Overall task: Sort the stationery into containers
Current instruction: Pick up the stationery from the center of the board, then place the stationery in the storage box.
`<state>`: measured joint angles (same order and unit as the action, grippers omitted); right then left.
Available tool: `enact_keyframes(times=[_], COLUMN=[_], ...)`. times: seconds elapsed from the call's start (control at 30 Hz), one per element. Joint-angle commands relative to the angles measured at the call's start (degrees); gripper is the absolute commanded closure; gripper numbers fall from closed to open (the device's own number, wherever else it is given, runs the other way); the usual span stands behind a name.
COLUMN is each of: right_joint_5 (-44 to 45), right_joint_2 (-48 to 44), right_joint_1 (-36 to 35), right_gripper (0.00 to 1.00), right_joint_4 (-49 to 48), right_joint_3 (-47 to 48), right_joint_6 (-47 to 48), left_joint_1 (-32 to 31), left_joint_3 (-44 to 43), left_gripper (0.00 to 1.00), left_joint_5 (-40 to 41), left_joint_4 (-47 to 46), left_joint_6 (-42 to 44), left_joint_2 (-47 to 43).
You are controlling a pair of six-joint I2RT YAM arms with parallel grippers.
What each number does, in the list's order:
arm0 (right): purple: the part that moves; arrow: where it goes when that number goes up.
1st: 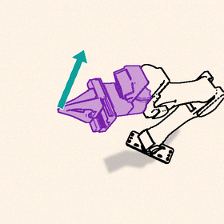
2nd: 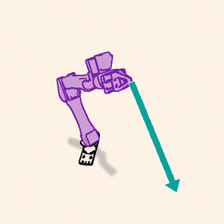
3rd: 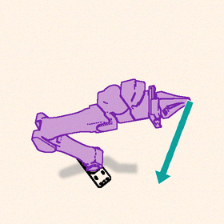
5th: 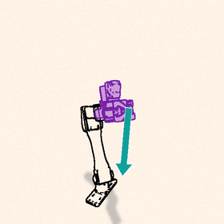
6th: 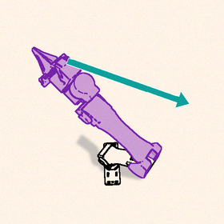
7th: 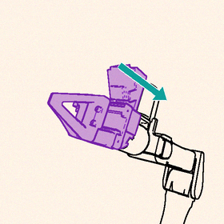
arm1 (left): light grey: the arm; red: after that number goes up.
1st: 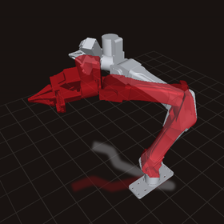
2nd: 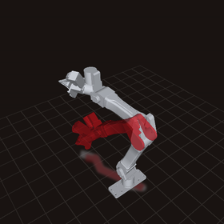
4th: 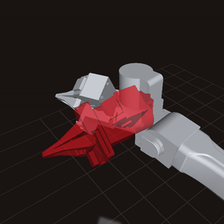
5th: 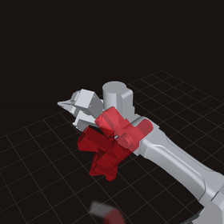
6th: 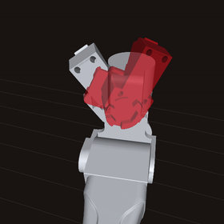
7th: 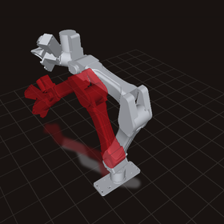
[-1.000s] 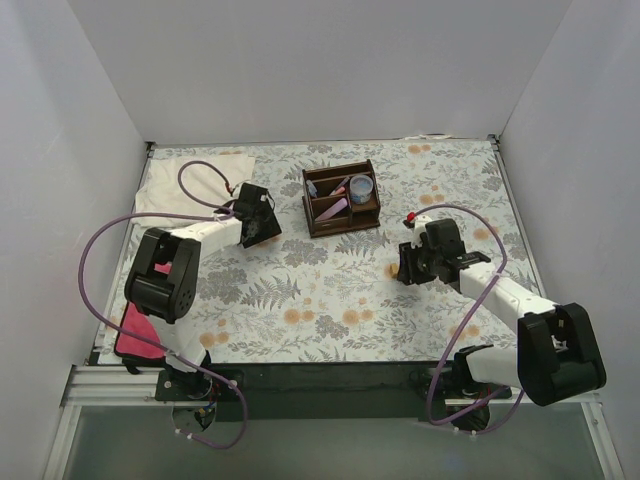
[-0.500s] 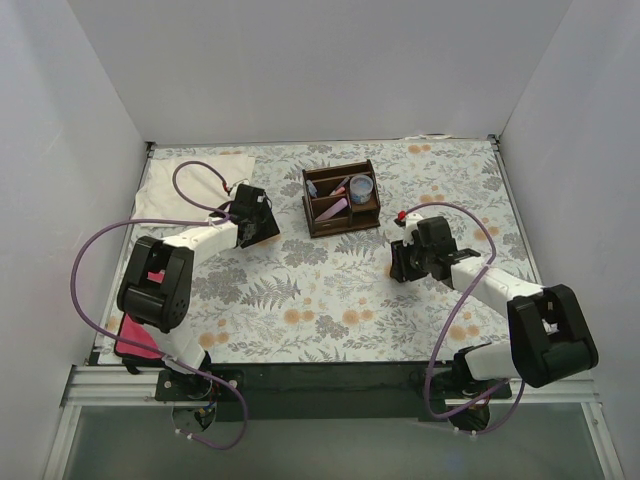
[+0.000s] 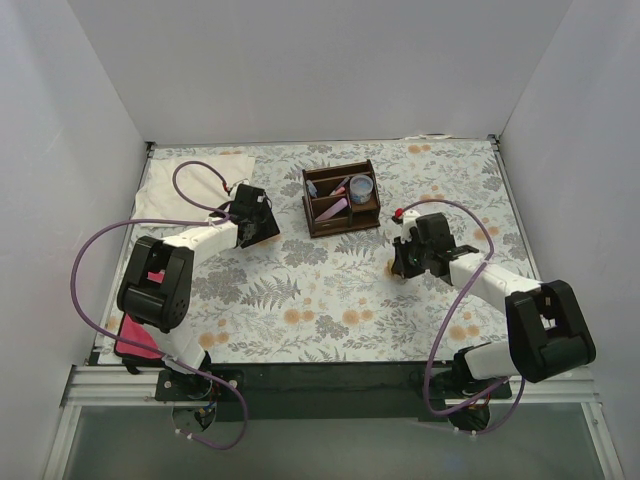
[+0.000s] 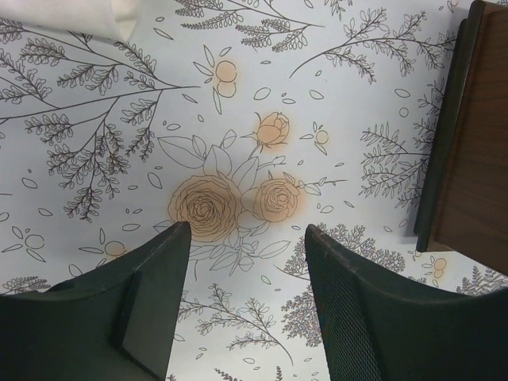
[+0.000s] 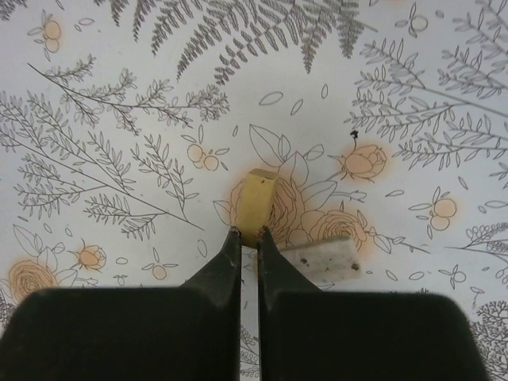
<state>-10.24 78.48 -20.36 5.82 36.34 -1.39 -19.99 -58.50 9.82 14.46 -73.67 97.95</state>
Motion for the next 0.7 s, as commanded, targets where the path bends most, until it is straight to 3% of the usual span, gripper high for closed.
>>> enact_keyframes(times=[0.0,0.2,0.67], right_joint_5=[-1.4,-3.3,-3.1], right_joint_2=[-1.1,1.2,19.6], right_joint_1=[-0.7,-1.3,-2.5], right_gripper=[0.99,0.99,0.99], right_joint_4=[-2.6,-3.5,-10.1], right_joint_3=[5.1,10.1,25.0], right_joint_6=[4.8,7.1,5.7], left_joint_1=[-0.1,-0.1,0.6], left_joint_3=[0.1,0.1,0.3], left_gripper=[0.42,0.42,0.42], left_joint_5=[-0.2,-0.3,1.2], left_joint_4=[-1.1,-1.4,-1.5], left_joint_6=[0.4,1.1,3.1], left_joint_2=[-1.6,-1.6,-3.2])
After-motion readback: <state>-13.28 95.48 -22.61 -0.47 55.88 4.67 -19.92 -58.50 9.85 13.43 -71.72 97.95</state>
